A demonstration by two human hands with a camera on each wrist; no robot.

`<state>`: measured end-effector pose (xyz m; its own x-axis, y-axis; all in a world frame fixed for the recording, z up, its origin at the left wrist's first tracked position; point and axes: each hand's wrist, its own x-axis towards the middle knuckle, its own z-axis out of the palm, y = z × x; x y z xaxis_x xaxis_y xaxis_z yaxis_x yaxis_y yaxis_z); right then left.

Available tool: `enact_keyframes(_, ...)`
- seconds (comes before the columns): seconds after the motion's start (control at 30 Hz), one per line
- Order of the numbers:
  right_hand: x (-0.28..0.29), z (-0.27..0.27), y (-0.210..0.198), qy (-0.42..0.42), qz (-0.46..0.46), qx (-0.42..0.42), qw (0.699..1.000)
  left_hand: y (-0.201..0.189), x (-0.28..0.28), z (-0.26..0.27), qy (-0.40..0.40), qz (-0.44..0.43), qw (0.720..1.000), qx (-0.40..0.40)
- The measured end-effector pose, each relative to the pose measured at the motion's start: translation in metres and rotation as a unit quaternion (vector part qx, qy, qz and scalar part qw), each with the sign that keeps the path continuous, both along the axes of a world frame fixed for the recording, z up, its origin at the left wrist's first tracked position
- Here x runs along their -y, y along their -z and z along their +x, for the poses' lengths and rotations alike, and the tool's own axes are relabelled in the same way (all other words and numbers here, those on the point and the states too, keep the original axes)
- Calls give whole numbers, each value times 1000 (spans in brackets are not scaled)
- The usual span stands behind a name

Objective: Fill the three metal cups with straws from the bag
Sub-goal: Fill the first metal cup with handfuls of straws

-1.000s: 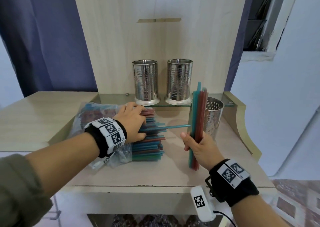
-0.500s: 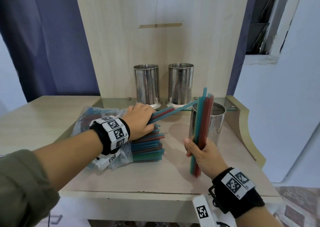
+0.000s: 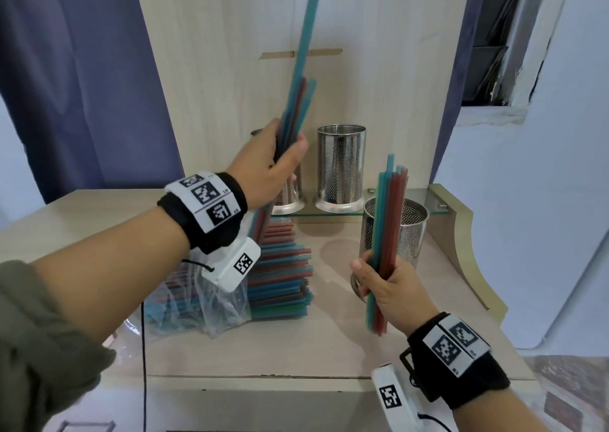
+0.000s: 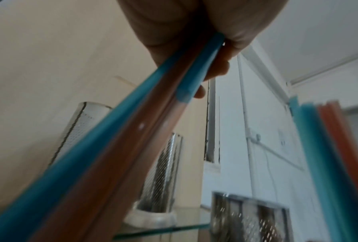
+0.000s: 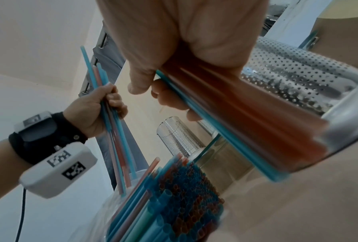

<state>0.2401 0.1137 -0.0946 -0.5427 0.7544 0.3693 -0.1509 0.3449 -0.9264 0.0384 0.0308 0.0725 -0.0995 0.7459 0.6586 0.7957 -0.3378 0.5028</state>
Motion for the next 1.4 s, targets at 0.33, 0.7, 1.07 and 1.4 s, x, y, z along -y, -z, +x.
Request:
enact_keyframes(0.33,22,-5,-59,-27,36,-7,999,9,6,50,136,-59,963,223)
enact_keyframes(0.7,15,6,-54,7,57,38,998,52,0,101,203,-46,921,328)
enact_keyframes(1.07,3,14,-29,-19,27,86,996,-57,-4,76,78,143,979,-120)
enact_keyframes(1.4,5,16,-16,9,0,88,996,24,-16,78,120,49,977,-169)
